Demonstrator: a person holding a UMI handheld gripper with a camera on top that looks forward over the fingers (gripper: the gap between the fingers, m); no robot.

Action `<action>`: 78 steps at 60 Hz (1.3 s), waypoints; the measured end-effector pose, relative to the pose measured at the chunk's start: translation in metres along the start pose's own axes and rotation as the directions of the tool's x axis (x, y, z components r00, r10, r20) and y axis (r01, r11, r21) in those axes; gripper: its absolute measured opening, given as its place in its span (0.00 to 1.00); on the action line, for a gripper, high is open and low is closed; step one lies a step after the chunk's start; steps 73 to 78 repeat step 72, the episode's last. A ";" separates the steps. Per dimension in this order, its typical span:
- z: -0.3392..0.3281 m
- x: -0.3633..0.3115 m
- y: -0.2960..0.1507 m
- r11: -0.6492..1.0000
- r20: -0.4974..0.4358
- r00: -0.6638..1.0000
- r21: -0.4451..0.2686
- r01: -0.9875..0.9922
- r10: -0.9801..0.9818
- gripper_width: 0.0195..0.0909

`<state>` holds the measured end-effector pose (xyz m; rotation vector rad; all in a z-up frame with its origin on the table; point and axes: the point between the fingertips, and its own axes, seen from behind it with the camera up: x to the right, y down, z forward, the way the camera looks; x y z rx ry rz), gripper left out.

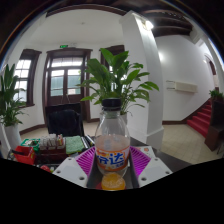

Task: Pour water

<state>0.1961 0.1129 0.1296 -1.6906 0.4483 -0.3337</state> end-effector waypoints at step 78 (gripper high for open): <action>-0.319 -0.087 -0.022 0.994 0.437 0.897 -0.046 0.098 -0.068 0.79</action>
